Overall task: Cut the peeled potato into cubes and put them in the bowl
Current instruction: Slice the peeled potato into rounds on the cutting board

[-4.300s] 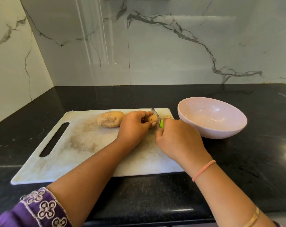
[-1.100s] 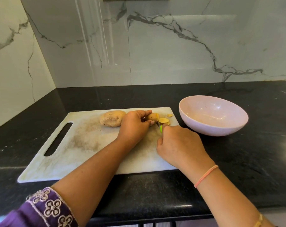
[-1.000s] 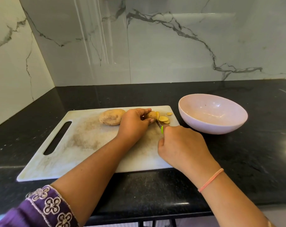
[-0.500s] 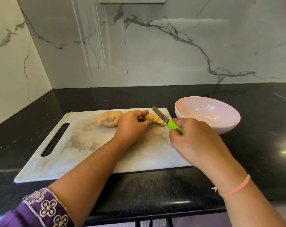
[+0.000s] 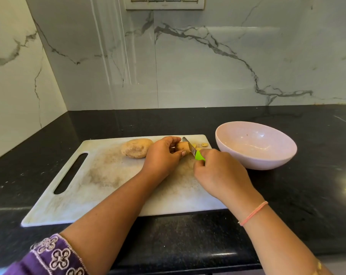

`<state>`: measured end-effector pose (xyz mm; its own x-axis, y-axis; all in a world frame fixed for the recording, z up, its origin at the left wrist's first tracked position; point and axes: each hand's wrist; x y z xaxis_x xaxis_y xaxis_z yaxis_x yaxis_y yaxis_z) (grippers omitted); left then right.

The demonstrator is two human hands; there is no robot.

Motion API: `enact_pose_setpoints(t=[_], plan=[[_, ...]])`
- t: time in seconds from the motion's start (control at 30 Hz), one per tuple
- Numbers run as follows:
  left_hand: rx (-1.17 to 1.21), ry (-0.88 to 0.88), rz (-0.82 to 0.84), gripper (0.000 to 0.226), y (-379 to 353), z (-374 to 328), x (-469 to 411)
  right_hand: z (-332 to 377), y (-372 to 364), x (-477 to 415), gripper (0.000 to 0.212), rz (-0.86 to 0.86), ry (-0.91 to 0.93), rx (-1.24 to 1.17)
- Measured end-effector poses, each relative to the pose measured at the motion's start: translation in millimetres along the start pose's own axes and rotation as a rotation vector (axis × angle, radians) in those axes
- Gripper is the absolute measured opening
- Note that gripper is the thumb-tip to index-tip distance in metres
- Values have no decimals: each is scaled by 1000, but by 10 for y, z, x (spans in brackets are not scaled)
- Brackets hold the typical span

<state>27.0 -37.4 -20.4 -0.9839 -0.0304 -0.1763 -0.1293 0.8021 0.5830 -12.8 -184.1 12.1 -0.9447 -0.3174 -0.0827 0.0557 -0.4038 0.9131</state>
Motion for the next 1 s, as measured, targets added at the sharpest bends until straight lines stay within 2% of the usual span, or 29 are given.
enact_pose_setpoints(t=[0.3,0.67,0.9,1.0], plan=[[-71,17,-45,43,47,-11,-14,-22,-29,69,35,25,-28,58],[-109,4,-19,42,42,-11,-3,10,-47,33,39,-79,33,-22],[-89,1,-21,37,46,-8,-7,98,-35,-46,34,-74,20,49],[-109,2,-23,36,35,-10,-13,140,-29,-94,24,-69,12,68]])
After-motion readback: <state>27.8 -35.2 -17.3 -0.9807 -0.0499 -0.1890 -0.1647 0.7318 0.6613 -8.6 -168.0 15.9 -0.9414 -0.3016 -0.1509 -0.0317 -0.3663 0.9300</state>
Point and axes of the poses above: each hand's wrist, its own x-axis away from the middle knuckle, its own y-axis out of the back of the hand, z = x × y, and after that the axes turned 11 degrees about z, right-handed
